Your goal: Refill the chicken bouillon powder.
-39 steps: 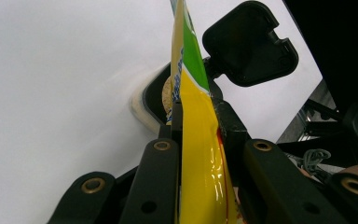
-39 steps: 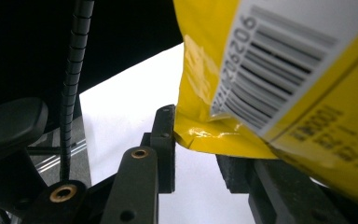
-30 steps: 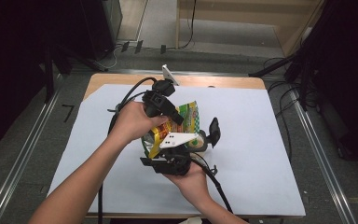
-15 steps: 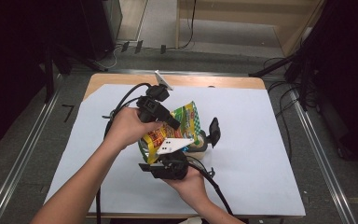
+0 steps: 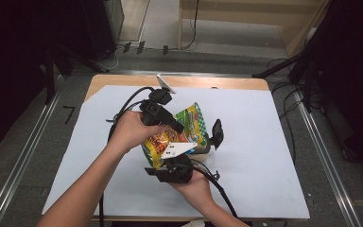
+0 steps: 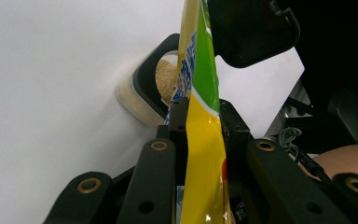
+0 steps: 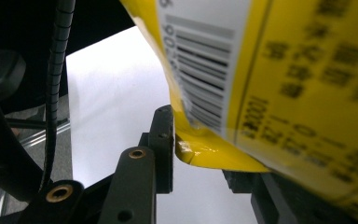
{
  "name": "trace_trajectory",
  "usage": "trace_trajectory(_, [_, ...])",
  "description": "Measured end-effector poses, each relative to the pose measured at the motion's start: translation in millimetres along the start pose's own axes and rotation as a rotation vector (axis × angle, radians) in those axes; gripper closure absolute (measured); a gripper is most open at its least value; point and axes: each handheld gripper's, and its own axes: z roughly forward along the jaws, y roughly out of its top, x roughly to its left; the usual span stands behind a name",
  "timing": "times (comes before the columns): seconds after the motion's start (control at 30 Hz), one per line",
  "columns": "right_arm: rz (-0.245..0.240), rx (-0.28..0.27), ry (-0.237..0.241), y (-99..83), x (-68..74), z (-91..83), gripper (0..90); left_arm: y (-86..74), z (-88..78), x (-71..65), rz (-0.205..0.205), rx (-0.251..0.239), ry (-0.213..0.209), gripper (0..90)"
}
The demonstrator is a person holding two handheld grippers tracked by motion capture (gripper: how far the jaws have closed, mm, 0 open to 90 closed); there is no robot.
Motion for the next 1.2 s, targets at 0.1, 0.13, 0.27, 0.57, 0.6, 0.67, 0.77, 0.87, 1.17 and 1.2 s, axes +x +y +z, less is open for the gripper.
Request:
trace_trajectory(0.1, [-0.005,0.005,-0.001,-0.5,-0.1,0.1,70.1,1.8,1.6,0.8,-0.002,-0.007,-0.007,79.4])
trace_trajectory(0.13, [-0.009,0.009,-0.001,-0.7,0.2,0.3,70.1,2.4,2.3,1.0,-0.002,-0.008,-0.010,79.4])
trace_trajectory(0.27, [-0.025,0.015,-0.007,-2.6,1.2,1.6,70.0,6.2,8.4,1.0,0.001,-0.008,-0.020,79.4])
trace_trajectory(0.57, [-0.048,0.041,0.003,-7.4,1.6,4.4,68.7,5.5,10.2,4.5,0.007,-0.015,-0.012,80.1])
trace_trajectory(0.6, [-0.055,0.050,0.010,-7.9,2.5,5.3,68.7,4.8,9.9,5.5,0.006,-0.019,-0.010,80.7])
trace_trajectory(0.67, [-0.068,0.064,0.002,-9.1,3.2,7.1,68.7,2.6,9.8,7.3,0.006,-0.024,-0.011,82.0])
trace_trajectory(0.77, [-0.060,0.073,0.013,-10.3,3.4,9.1,68.0,-1.1,8.2,10.9,0.007,-0.029,-0.020,84.2])
trace_trajectory(0.87, [-0.058,0.074,0.017,-10.8,2.8,10.4,66.5,-3.9,6.8,13.0,-0.001,-0.040,-0.031,85.7])
trace_trajectory(1.17, [-0.033,0.073,0.010,-12.8,0.1,11.1,60.9,-14.1,-5.9,16.0,0.007,-0.087,-0.049,88.3])
trace_trajectory(1.2, [-0.024,0.072,0.009,-13.1,-1.3,10.8,60.5,-15.7,-7.2,16.5,0.007,-0.094,-0.052,88.7])
